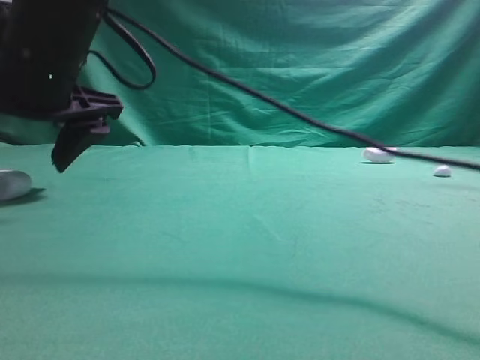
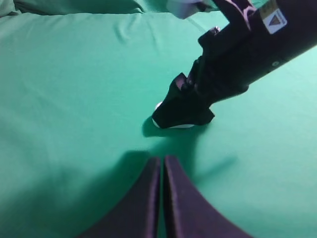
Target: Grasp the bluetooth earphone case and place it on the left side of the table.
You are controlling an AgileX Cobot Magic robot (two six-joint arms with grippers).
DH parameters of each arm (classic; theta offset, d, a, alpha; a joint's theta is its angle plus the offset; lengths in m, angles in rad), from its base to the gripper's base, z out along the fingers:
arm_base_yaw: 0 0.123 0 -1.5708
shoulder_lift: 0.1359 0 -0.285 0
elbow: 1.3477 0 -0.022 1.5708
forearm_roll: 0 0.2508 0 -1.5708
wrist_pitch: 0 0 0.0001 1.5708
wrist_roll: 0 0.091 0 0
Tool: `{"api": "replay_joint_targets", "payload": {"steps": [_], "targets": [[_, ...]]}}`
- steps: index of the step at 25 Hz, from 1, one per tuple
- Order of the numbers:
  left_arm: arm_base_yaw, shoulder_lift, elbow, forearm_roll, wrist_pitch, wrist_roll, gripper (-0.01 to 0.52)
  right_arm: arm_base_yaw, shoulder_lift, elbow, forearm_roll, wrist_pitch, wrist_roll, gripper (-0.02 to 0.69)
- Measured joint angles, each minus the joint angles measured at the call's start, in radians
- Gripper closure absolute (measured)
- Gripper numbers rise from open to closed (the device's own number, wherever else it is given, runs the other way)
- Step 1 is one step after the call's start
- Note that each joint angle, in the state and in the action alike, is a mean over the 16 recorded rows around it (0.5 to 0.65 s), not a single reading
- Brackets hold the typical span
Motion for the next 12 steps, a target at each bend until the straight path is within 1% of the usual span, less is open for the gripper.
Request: {"api": "replay_joint_targets", "payload": {"steps": [4, 7, 9, 12], "targets": [[0.000, 0.000, 0.000, 0.000, 0.000, 0.000, 0.514, -0.013, -0.080, -0.051, -0.028, 0.154, 0.006, 0.522], [0.000, 0.000, 0.000, 0.000, 0.000, 0.000, 0.514, -0.032, -0.156, -0.053, -0.036, 0.221, 0.007, 0.615], [0.000, 0.000, 0.000, 0.000, 0.000, 0.000, 0.514, -0.049, -0.216, -0.028, -0.034, 0.241, 0.008, 0.649], [0.000, 0.000, 0.000, 0.000, 0.000, 0.000, 0.514, -0.084, -0.321, 0.043, -0.020, 0.250, 0.010, 0.665]]}}
